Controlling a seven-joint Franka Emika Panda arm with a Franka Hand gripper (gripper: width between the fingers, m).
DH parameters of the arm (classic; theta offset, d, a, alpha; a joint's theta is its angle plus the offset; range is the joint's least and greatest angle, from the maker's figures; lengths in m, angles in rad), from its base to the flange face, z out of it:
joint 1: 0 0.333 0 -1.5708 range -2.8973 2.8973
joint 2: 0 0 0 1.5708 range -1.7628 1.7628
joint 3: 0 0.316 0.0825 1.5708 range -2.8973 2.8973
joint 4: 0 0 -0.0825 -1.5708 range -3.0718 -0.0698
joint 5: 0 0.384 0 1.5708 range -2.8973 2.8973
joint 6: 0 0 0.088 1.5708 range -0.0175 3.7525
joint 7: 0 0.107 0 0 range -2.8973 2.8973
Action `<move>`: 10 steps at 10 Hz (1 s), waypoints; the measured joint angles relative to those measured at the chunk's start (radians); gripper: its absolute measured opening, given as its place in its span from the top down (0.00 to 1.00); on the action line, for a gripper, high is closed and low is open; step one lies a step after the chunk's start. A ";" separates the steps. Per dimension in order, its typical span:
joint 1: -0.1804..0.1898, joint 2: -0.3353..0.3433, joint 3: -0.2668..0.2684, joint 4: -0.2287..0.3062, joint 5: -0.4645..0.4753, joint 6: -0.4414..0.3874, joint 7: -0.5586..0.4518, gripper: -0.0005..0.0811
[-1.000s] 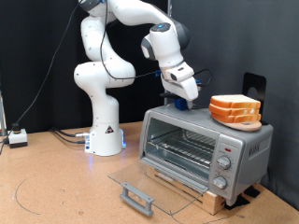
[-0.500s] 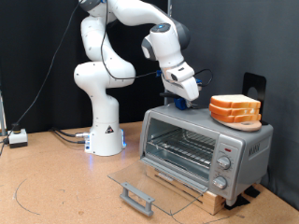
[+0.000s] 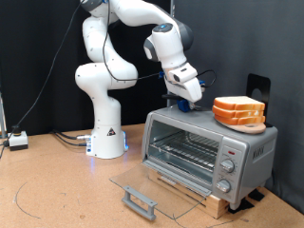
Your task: Make a piece of toast with the oven
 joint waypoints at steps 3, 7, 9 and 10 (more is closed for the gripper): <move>-0.030 -0.009 -0.015 0.001 -0.010 -0.002 0.000 0.41; -0.057 -0.009 -0.013 0.001 -0.048 -0.005 0.001 0.41; -0.062 -0.009 -0.013 0.001 -0.052 -0.008 0.001 0.41; -0.063 -0.009 -0.013 0.001 -0.052 -0.011 0.001 0.41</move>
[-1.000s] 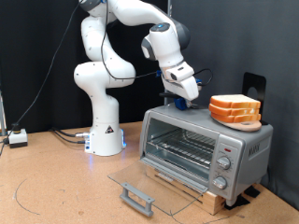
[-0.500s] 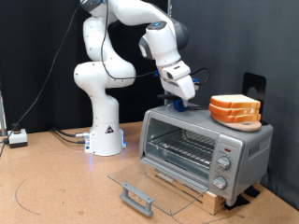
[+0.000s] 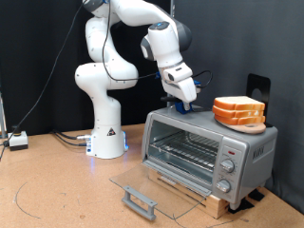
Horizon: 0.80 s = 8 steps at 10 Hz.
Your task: Make a piece of toast with the oven
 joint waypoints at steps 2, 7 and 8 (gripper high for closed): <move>-0.002 0.000 0.000 0.000 -0.001 -0.018 0.001 0.41; -0.006 0.000 0.000 0.000 -0.001 -0.024 0.003 0.03; -0.006 0.000 -0.001 0.001 -0.001 -0.029 0.006 0.03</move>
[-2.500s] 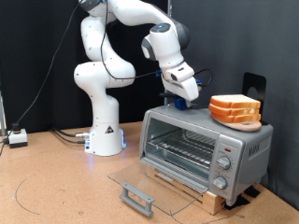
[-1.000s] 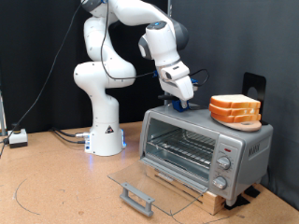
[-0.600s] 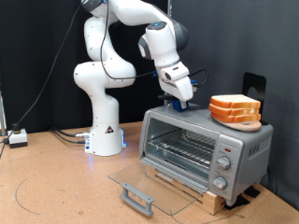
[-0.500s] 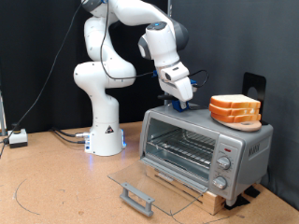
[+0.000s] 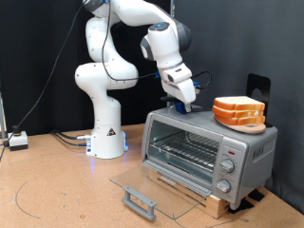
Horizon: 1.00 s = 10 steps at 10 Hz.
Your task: Make a piece of toast with the oven
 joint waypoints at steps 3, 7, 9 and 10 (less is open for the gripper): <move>0.000 0.000 -0.014 0.007 0.000 -0.038 0.007 0.00; 0.000 0.000 -0.021 0.012 0.002 -0.046 0.003 0.00; 0.000 0.002 -0.021 0.013 0.001 -0.046 -0.029 0.00; 0.000 0.005 -0.020 0.014 -0.001 -0.046 -0.037 0.00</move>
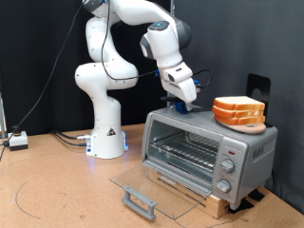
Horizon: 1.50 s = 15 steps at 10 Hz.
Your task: Make a piece of toast with the oven
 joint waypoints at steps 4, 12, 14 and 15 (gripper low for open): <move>0.000 0.018 0.001 0.005 -0.001 0.005 -0.033 0.00; 0.000 0.019 -0.004 0.008 0.006 0.008 -0.041 0.51; 0.000 0.018 -0.010 0.009 0.008 0.008 -0.041 0.51; 0.000 0.015 -0.022 0.010 0.018 0.008 -0.041 0.51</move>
